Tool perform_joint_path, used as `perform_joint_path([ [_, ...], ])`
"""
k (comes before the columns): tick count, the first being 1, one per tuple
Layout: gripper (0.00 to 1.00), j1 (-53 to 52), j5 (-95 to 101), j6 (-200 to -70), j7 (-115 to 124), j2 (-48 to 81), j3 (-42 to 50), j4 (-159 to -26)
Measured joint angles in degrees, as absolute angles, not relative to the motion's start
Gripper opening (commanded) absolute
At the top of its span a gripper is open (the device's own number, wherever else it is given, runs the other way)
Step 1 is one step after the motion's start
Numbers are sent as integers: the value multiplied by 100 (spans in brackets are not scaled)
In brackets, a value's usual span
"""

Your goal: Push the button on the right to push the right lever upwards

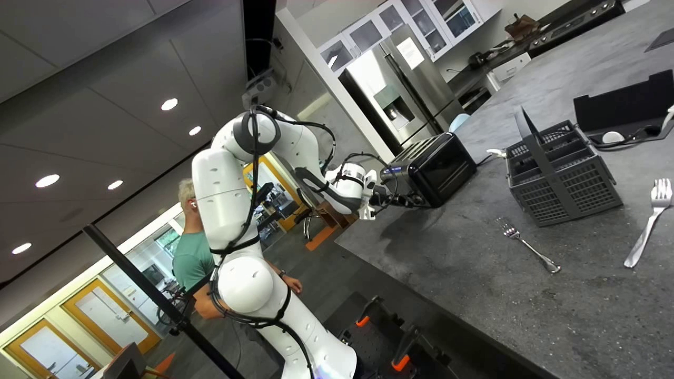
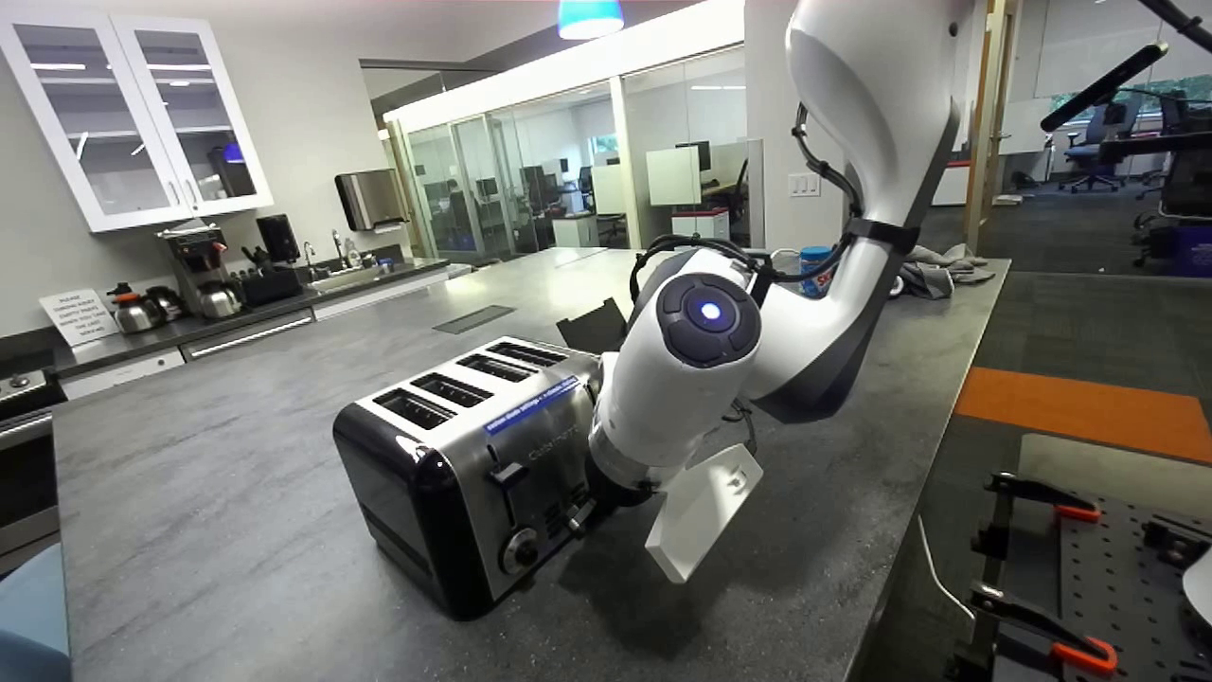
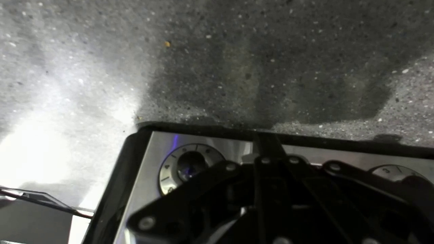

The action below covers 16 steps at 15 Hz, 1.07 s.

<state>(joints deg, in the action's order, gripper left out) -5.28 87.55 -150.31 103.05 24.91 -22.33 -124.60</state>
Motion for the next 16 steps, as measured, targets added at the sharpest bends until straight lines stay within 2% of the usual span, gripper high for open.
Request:
perform_joint_path([
  [16, 0, -645, 9363, -14928, 11018, 2598, -2177, -12365],
])
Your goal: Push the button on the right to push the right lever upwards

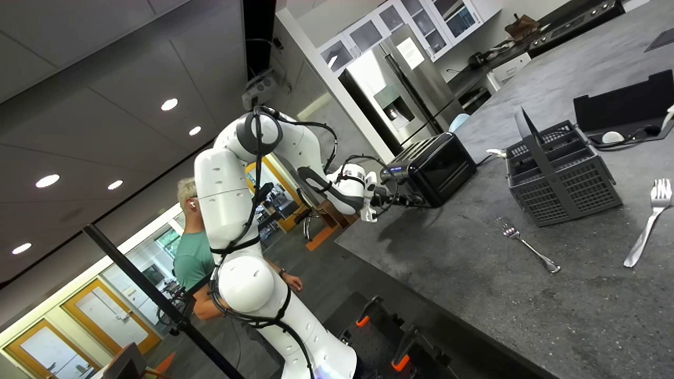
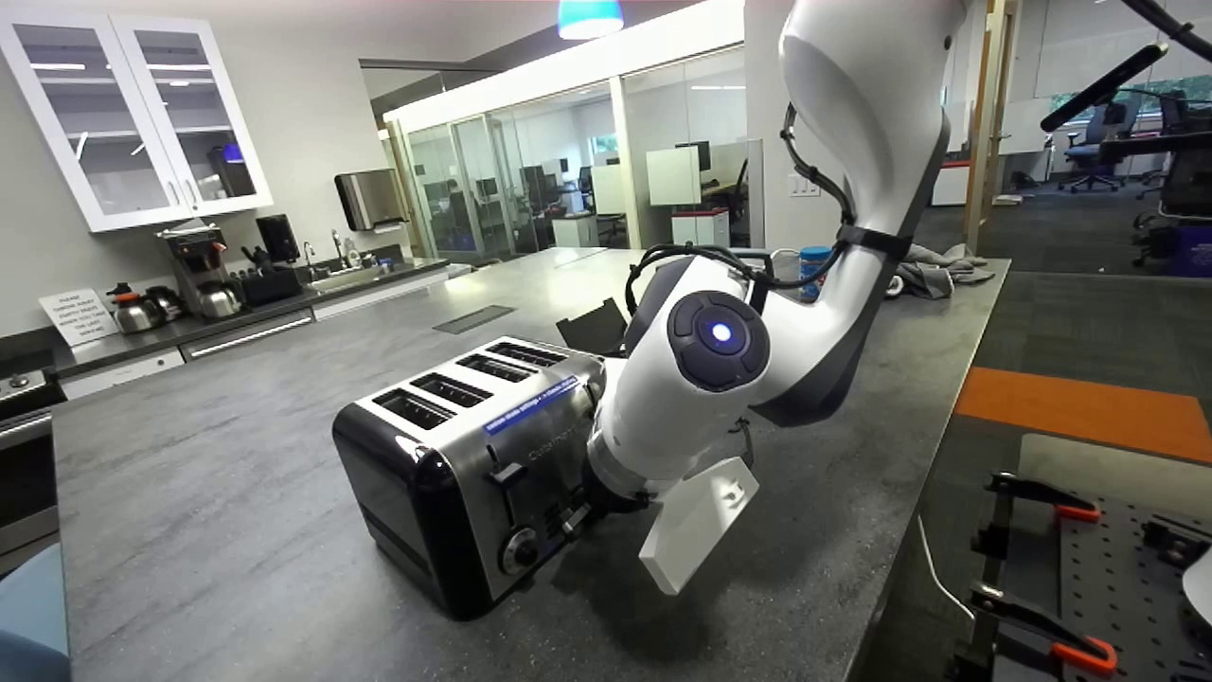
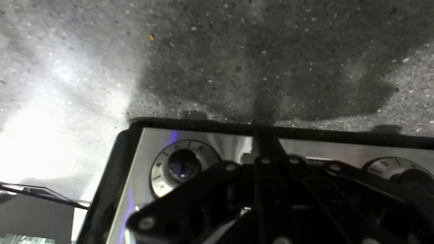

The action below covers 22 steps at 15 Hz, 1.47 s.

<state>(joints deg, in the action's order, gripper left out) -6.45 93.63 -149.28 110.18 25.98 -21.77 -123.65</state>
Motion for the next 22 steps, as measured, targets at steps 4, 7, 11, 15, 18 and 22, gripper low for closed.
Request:
perform_joint_path([
  [4, 0, -1030, 8957, -14756, 10798, 2511, -1999, -12417],
  [7, 0, -1275, 8186, -14426, 10190, 2130, -2011, -12708],
  [11, 0, -1487, 7167, -14218, 9385, 1245, -2036, -13303],
  [15, 0, -1505, 5773, -14667, 8119, 232, -2056, -13960],
  [18, 0, -1540, 4469, -15057, 6859, -507, -2031, -14444],
  [22, 0, -1686, 2850, -15148, 5344, -1361, -1993, -14893],
])
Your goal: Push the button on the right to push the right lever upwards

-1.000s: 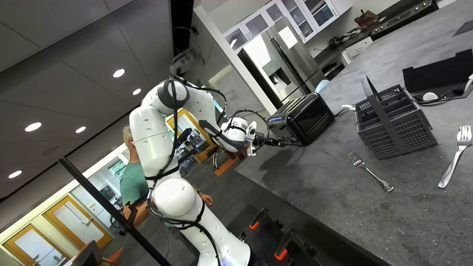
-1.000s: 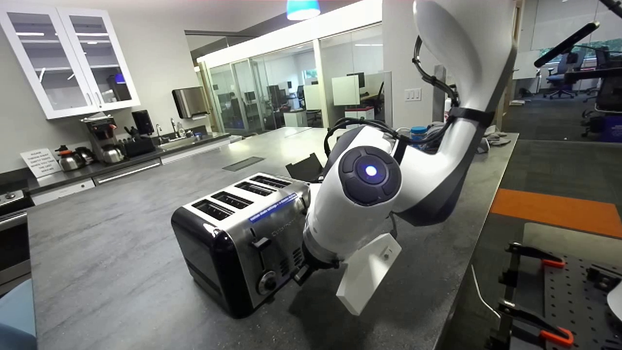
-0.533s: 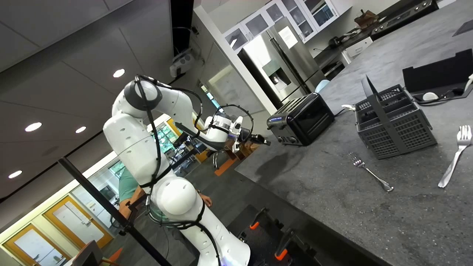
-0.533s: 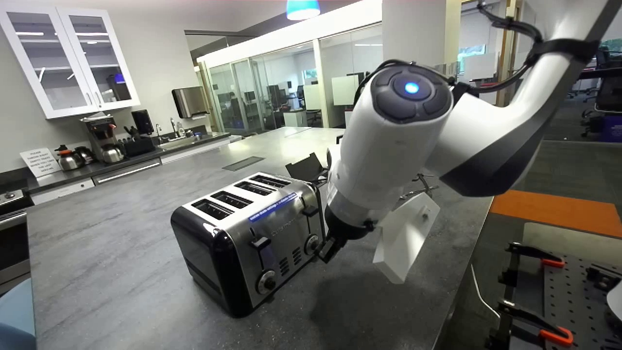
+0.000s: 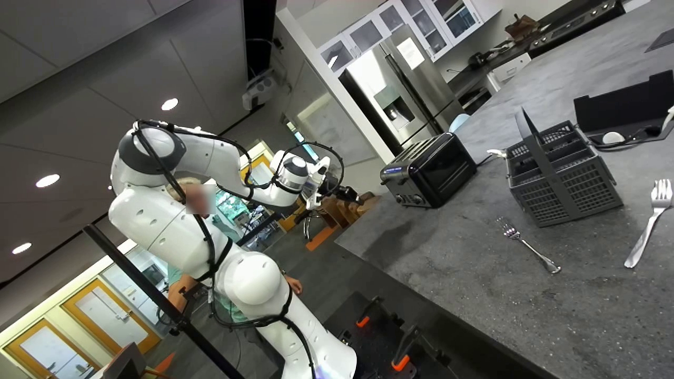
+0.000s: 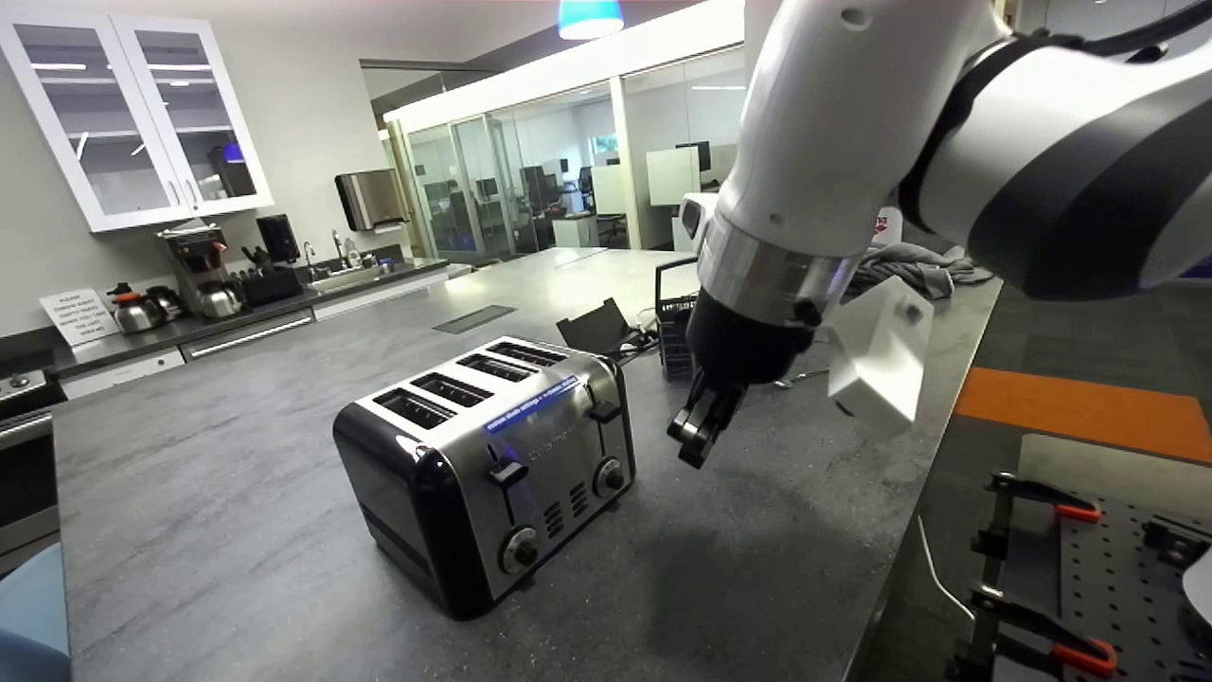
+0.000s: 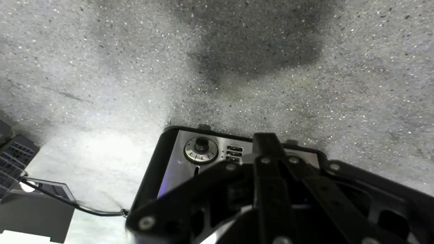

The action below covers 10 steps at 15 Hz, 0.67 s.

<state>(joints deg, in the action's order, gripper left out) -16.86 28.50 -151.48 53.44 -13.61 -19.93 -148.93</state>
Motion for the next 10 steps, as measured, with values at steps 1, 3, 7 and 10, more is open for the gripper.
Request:
perform_joint_path([
  [1, 0, -1702, 2572, -15145, 5074, -1579, -1994, -14975],
  [3, 0, -1704, 2143, -15137, 4620, -2000, -1996, -15113],
  [7, 0, -1704, 1556, -15032, 3969, -2724, -2001, -15311],
  [10, 0, -1702, 1226, -14994, 3607, -3098, -2007, -15430],
])
